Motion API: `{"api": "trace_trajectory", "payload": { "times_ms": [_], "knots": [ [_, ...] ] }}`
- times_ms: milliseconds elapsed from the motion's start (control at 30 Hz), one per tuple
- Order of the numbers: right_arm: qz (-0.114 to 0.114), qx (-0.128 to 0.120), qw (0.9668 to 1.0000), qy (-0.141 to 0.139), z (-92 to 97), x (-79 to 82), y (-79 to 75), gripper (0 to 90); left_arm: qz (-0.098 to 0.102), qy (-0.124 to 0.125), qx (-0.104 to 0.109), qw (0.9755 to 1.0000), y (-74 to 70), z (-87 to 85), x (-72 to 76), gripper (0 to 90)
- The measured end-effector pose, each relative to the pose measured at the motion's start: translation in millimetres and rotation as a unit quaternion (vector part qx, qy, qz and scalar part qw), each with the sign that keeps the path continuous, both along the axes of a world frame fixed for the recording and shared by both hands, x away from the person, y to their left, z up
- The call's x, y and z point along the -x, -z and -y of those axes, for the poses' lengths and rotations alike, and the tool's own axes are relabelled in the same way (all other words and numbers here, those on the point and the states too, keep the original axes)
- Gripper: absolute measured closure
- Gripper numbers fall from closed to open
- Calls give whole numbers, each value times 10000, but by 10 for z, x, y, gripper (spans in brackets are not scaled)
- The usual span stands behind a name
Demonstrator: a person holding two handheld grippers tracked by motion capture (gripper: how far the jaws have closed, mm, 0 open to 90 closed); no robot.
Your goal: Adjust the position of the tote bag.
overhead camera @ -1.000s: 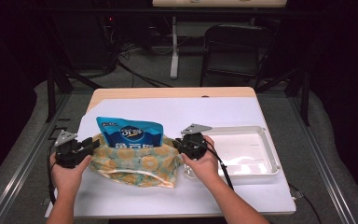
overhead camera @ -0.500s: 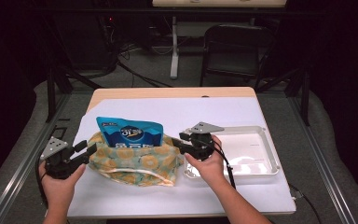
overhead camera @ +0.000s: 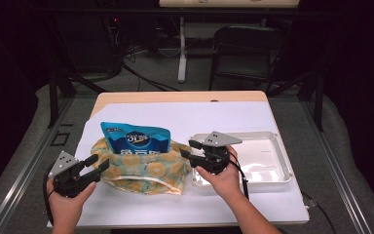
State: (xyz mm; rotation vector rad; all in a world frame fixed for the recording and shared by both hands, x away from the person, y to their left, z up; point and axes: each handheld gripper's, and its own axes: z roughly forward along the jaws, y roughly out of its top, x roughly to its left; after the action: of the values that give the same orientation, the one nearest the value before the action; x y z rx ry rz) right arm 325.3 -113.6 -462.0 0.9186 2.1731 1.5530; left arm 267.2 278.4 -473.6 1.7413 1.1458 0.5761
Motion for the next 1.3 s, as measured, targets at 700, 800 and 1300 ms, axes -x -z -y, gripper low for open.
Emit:
{"api": "trace_trajectory", "payload": {
  "times_ms": [700,800,1300],
  "knots": [
    [-14,321,9982,-500,-190,75,193,529,-29,353,-183,9992,70,222,16,454],
    [-30,374,9978,-544,-220,82,214,560,-6,354,-184,9992,78,246,19,454],
    [-58,499,9956,-795,-265,141,235,838,-29,525,-367,9979,82,321,55,746]
  ]
}}
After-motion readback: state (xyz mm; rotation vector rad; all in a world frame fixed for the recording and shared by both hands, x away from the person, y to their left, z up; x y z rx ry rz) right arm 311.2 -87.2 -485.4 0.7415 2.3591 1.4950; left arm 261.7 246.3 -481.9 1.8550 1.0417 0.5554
